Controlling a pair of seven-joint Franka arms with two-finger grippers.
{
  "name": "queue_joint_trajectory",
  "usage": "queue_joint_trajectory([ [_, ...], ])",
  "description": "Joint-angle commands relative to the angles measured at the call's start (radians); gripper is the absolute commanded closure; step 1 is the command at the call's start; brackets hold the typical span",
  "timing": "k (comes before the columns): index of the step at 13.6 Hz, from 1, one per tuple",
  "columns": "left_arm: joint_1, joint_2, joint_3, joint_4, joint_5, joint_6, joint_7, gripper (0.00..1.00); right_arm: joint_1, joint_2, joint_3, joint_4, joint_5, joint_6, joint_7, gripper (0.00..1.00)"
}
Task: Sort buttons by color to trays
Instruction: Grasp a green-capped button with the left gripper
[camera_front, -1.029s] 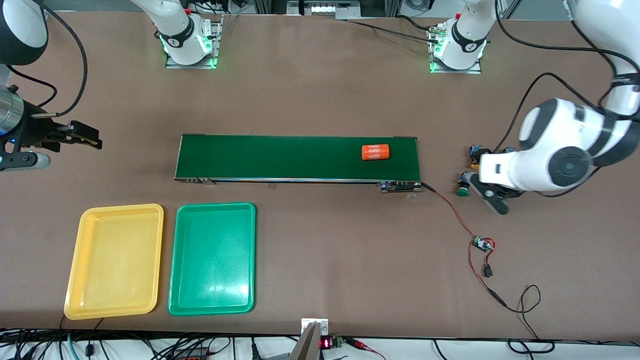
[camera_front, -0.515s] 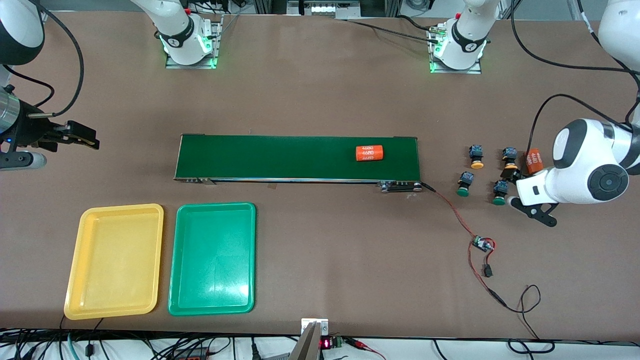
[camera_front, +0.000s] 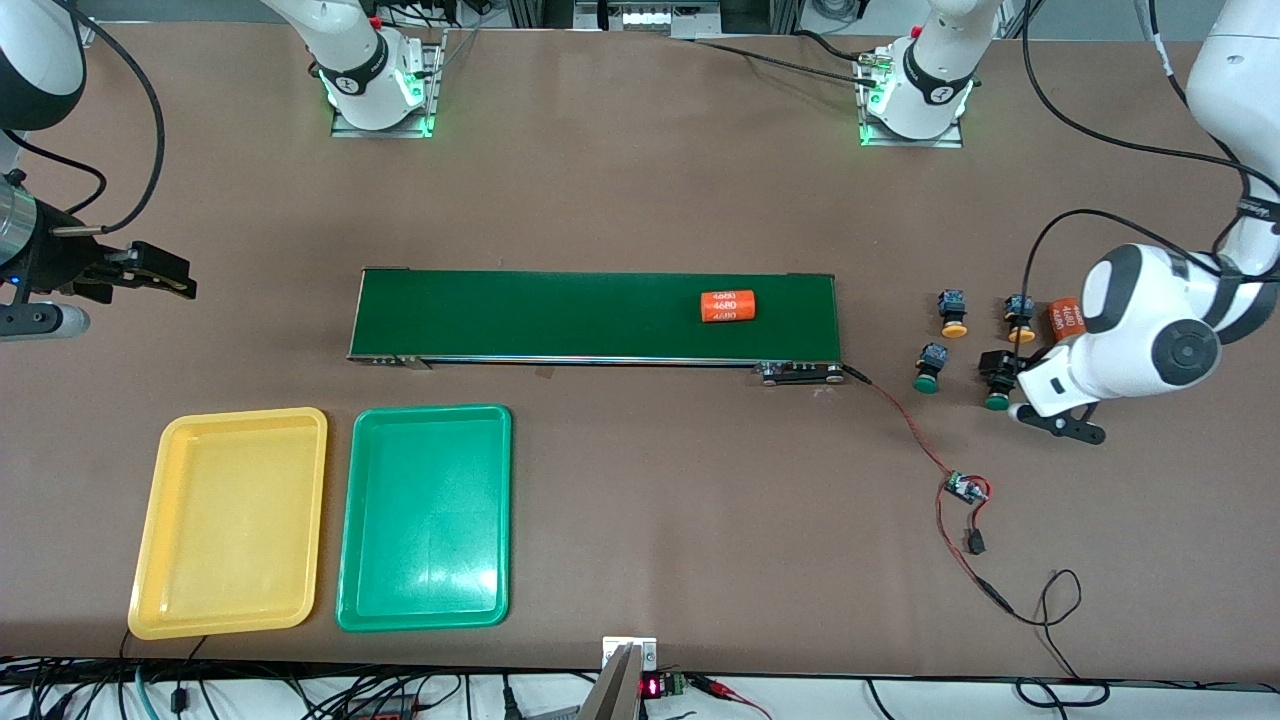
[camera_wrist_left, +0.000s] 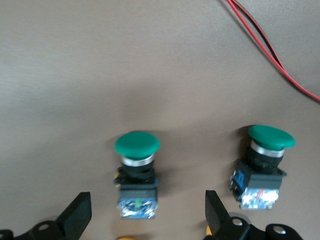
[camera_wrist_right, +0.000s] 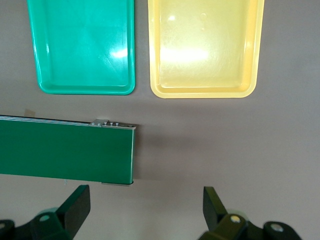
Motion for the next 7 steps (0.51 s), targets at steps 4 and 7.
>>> queue_joint_trajectory([
  [4,0.029,-0.006,-0.001,-0.057,0.132,0.065,-0.030,0.26,-0.018,-0.004,0.006,0.009,-0.004,-0.010,-0.010,0.00],
  [7,0.031,0.008,0.002,-0.057,0.156,0.065,-0.052,0.33,-0.020,-0.001,0.004,0.009,0.000,-0.001,-0.010,0.00],
])
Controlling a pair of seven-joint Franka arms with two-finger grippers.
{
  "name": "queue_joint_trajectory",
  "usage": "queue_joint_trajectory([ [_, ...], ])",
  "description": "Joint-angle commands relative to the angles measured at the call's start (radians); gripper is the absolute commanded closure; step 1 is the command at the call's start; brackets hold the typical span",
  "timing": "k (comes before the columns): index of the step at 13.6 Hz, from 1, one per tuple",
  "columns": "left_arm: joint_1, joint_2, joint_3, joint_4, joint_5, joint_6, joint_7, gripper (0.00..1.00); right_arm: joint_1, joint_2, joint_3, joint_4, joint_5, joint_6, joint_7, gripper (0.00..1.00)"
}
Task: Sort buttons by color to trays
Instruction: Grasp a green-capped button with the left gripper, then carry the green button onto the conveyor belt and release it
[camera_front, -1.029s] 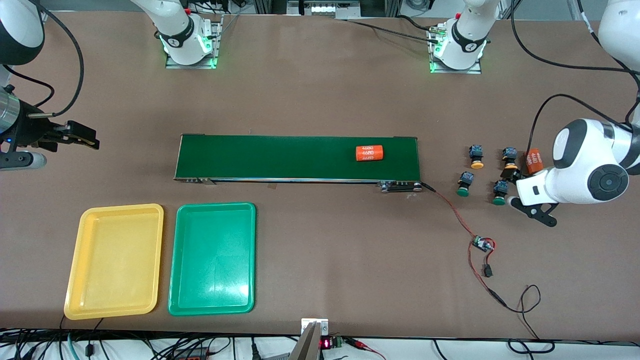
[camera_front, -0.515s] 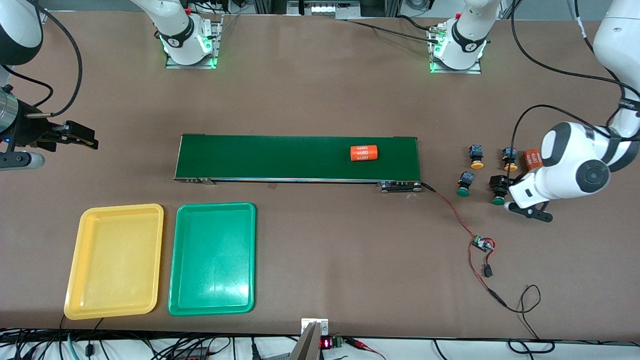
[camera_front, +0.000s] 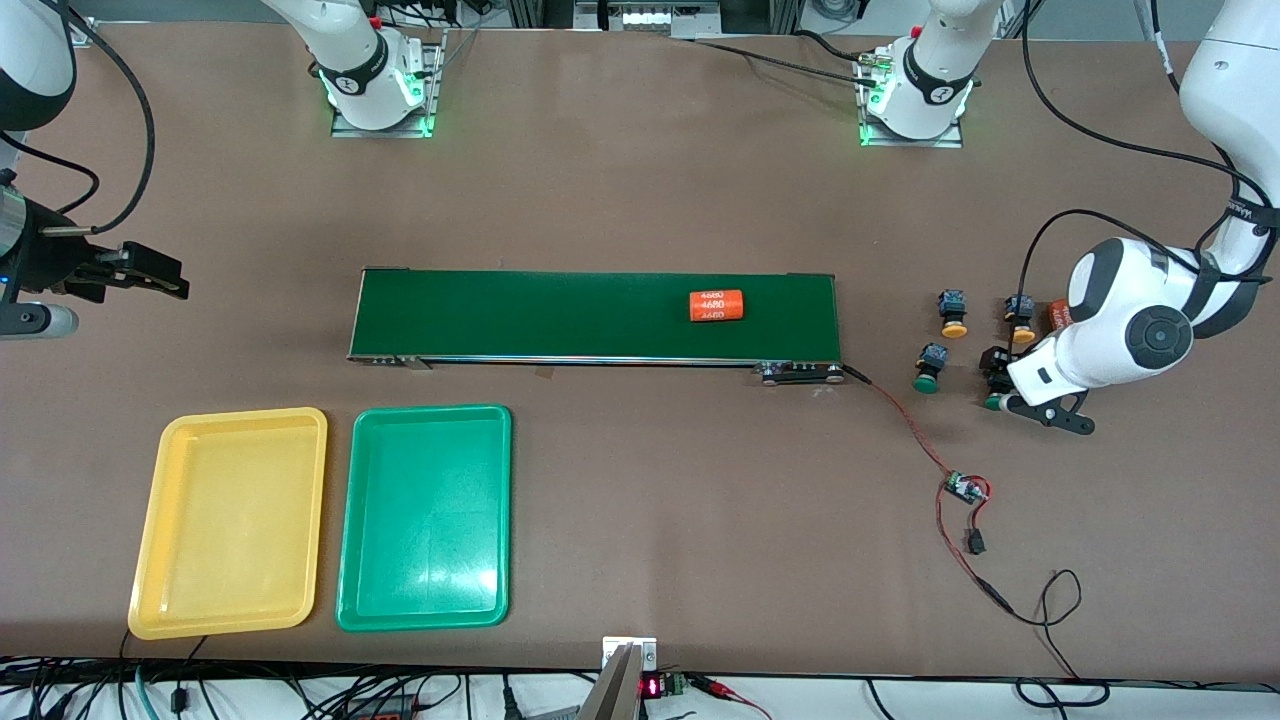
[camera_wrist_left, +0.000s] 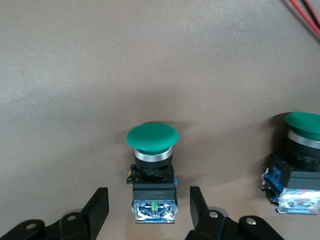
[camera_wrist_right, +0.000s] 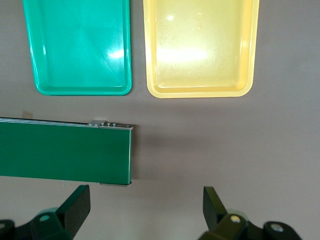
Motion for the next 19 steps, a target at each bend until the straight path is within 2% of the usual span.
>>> queue_joint_trajectory([
  [1,0.008,0.006,-0.004,-0.012,0.035,0.013,-0.026,0.42,-0.013,-0.001,0.006,0.011,0.000,-0.002,-0.010,0.00],
  [4,0.009,0.008,-0.004,-0.012,0.035,0.004,-0.028,0.67,-0.016,0.001,0.006,0.009,-0.004,-0.002,-0.010,0.00],
  [7,0.006,-0.010,-0.020,0.005,0.034,-0.063,-0.028,0.82,-0.013,-0.001,0.008,0.009,-0.006,-0.011,-0.012,0.00],
  [10,0.011,-0.027,-0.124,0.081,-0.013,-0.248,-0.031,0.82,-0.013,0.001,0.008,0.009,-0.006,-0.011,-0.012,0.00],
  [13,0.006,-0.030,-0.245,0.134,-0.174,-0.416,-0.136,0.82,-0.016,0.001,0.008,0.009,-0.006,-0.009,-0.012,0.00],
  [16,-0.021,-0.018,-0.393,0.117,-0.184,-0.436,-0.398,0.82,-0.016,0.001,0.008,0.009,-0.004,-0.006,-0.012,0.00],
  [17,-0.067,-0.006,-0.417,0.116,-0.184,-0.431,-0.510,0.84,-0.016,0.001,0.008,0.009,-0.004,-0.006,-0.012,0.00],
  [19,-0.180,0.000,-0.419,0.120,-0.184,-0.399,-0.624,0.84,-0.016,0.001,0.008,0.009,-0.006,-0.006,-0.012,0.00],
])
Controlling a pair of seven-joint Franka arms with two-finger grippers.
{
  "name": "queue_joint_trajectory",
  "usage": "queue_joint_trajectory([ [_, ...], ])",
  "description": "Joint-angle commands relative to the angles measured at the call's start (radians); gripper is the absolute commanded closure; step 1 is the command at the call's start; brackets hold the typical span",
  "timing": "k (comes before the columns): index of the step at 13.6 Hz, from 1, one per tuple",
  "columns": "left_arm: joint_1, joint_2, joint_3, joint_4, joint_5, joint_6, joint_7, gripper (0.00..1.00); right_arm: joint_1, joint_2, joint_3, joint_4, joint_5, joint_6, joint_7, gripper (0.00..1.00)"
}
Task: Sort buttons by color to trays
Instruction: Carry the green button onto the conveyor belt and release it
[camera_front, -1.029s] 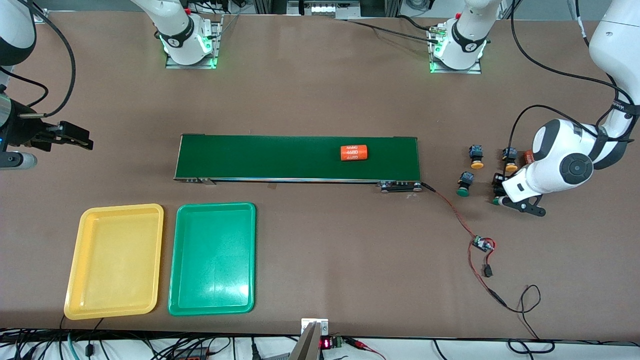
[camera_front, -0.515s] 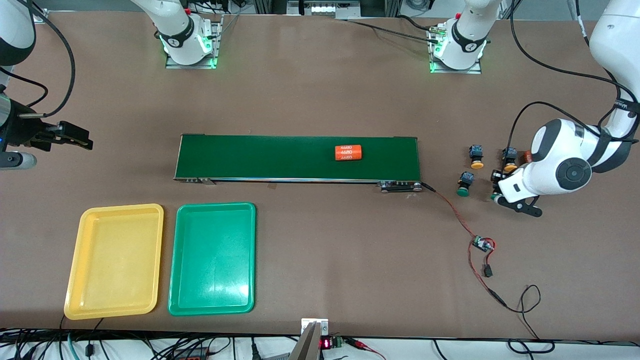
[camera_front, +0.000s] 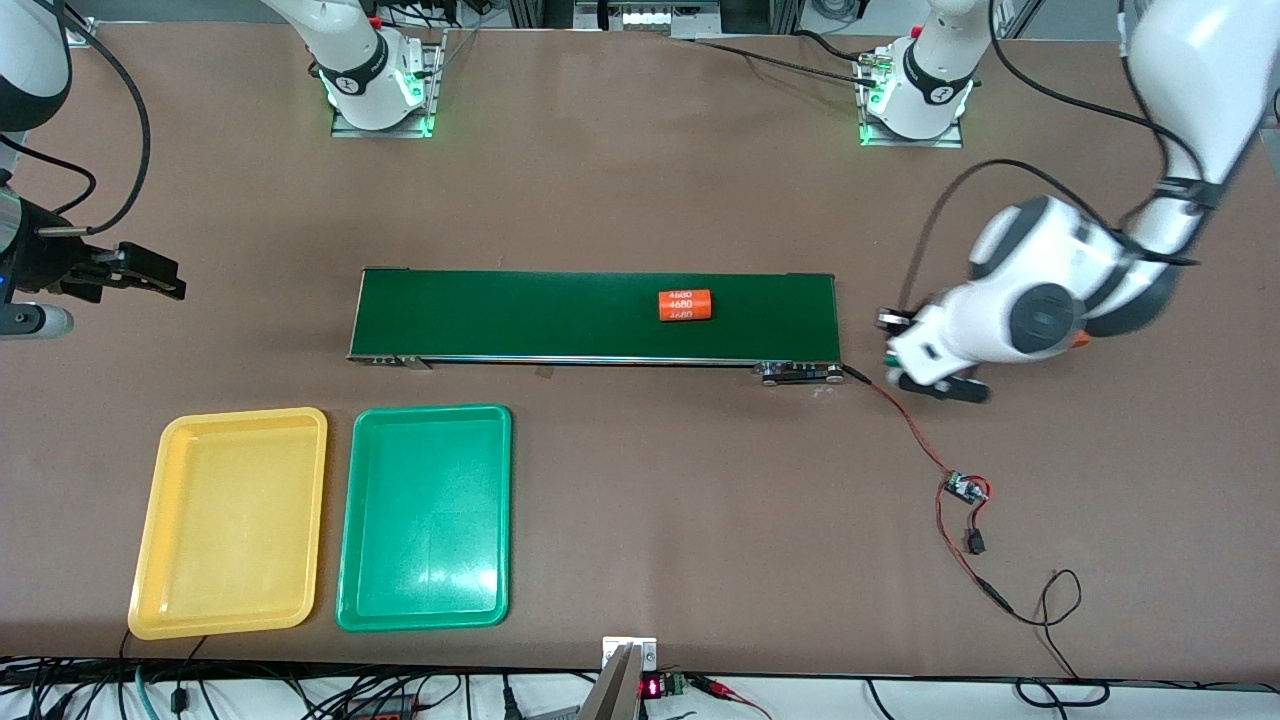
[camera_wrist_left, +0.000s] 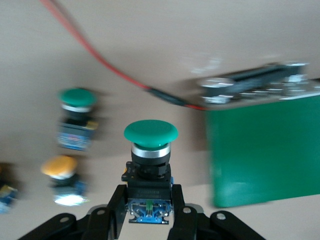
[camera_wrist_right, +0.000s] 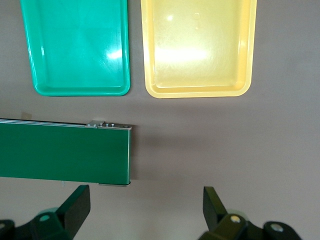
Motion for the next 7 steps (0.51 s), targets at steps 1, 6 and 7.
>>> queue_joint_trajectory([
  [1,-0.119,0.014,-0.004,0.002,-0.011,0.056,-0.168,0.84,-0.010,0.000,0.008,0.009,-0.006,-0.006,-0.012,0.00],
  [6,-0.252,0.068,0.014,-0.012,0.000,0.154,-0.316,0.80,-0.010,0.000,0.008,0.009,-0.006,-0.006,-0.010,0.00],
  [7,-0.255,0.068,0.022,-0.015,0.001,0.154,-0.318,0.72,-0.009,0.000,0.008,0.009,-0.006,-0.006,-0.012,0.00],
])
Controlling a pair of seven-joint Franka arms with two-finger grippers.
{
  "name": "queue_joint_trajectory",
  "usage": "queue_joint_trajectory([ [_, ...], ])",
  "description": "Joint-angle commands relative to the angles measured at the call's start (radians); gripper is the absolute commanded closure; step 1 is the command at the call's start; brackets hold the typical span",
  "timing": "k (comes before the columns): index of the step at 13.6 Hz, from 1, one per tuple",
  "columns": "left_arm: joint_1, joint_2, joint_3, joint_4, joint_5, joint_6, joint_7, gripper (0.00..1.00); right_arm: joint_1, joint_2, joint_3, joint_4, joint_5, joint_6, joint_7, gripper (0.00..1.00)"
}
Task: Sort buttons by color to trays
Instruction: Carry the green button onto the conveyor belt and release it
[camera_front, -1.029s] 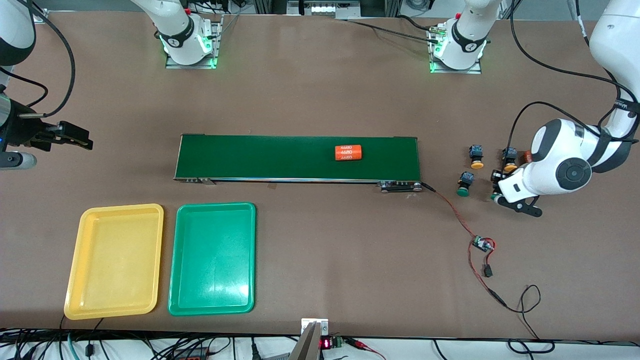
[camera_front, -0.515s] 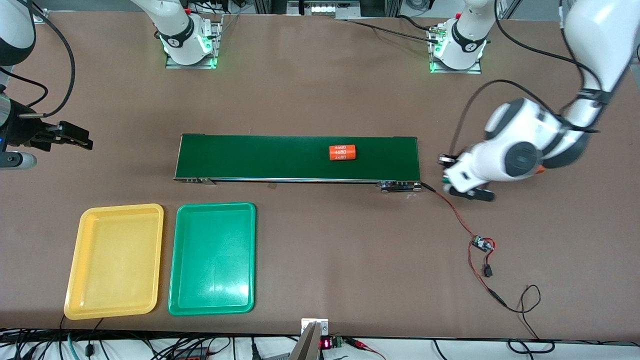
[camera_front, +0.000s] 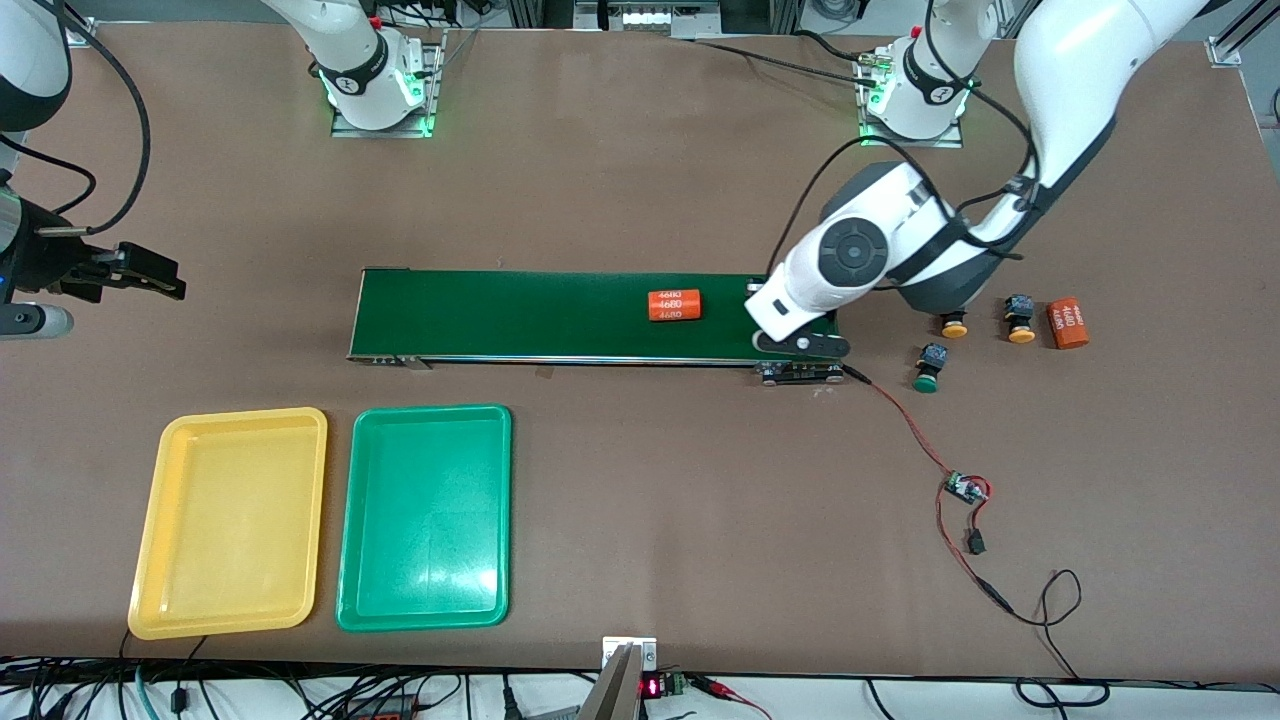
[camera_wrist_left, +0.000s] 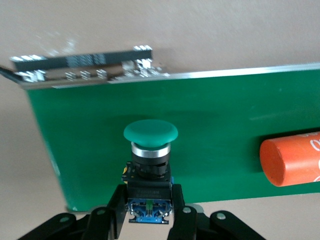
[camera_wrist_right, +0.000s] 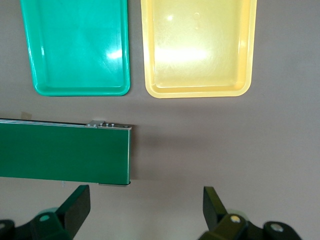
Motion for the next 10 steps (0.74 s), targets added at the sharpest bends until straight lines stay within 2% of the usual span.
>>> queue_joint_trajectory([
  [1,-0.006,0.006,0.019,-0.004,0.002,0.009,-0.011,0.63,-0.007,0.000,0.008,0.009,-0.007,-0.008,-0.010,0.00],
  [2,-0.004,0.006,0.021,-0.005,0.000,0.006,-0.011,0.49,-0.007,0.000,0.008,0.009,-0.007,-0.008,-0.010,0.00],
  [3,-0.004,0.006,0.024,-0.005,0.001,0.006,-0.011,0.18,-0.009,-0.001,0.008,0.009,-0.007,-0.010,-0.010,0.00],
  [4,-0.003,0.006,0.024,-0.001,0.000,0.004,-0.011,0.00,-0.007,-0.001,0.008,0.009,-0.007,-0.010,-0.010,0.00],
  [7,0.014,-0.021,0.016,0.012,0.002,-0.023,-0.021,0.00,-0.009,0.000,0.008,0.009,-0.006,-0.006,-0.010,0.00],
  [10,0.039,-0.034,0.024,0.122,0.003,-0.199,-0.004,0.00,-0.009,0.000,0.008,0.009,-0.006,-0.005,-0.010,0.00],
])
